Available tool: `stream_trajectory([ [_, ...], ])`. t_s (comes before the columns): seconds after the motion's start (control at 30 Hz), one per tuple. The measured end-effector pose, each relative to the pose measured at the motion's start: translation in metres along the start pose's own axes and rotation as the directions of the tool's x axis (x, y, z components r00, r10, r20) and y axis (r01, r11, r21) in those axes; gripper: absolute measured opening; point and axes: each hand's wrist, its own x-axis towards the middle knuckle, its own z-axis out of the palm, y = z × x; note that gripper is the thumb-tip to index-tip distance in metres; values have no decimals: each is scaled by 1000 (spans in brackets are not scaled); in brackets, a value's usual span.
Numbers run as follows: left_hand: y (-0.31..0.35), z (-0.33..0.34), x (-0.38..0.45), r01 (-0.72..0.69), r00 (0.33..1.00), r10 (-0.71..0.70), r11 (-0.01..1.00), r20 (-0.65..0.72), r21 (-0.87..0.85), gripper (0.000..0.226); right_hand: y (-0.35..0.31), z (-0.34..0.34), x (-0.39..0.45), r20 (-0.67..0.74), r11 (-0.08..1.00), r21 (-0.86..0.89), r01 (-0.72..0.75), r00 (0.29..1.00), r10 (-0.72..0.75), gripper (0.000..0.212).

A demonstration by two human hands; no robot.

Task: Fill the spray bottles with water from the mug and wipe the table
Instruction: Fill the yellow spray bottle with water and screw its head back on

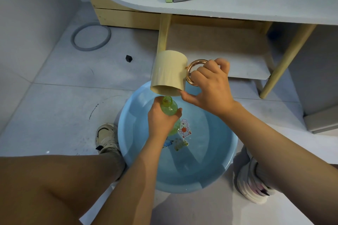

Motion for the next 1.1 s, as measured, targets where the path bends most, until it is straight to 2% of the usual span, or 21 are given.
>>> stream_trajectory([
  [0.2,2,-1,0,-16,1000,16,1000,1,0,56,0,-2,0,5,999,4,-44,999,43,37],
  [0.33,0,-2,-2,4,1000,-4,1000,-6,-6,55,8,6,-9,72,969,-86,-230,969,237,41],
  [0.43,-4,-3,-2,8,1000,-8,1000,-7,-23,55,19,14,-26,217,918,-228,-325,902,373,45],
  [0.5,-7,-4,-3,12,1000,-12,1000,-12,-20,56,22,19,-42,352,899,-323,-296,844,404,43],
  [0.63,-14,-9,-1,22,999,-22,1000,-35,-9,53,10,31,-79,565,899,-420,-127,738,368,34],
  [0.73,-18,-12,0,23,999,-23,1000,-35,-1,53,5,39,-105,675,908,-414,-66,646,355,40],
  [0.9,-19,-16,-2,23,999,-23,1000,-26,3,54,0,40,-118,829,922,-375,98,481,286,34],
  [0.93,-19,-17,-2,22,999,-22,1000,-27,5,54,-1,42,-120,837,923,-369,112,471,278,35],
  [0.97,-19,-17,-3,23,999,-22,1000,-26,5,53,-3,43,-119,848,928,-359,103,451,279,37],
  [1.03,-18,-18,-3,24,999,-23,1000,-31,5,54,-6,43,-112,833,933,-358,31,463,304,44],
  [1.1,-17,-19,-3,16,999,-15,1000,-35,10,54,-6,43,-108,843,933,-358,-41,416,342,41],
])
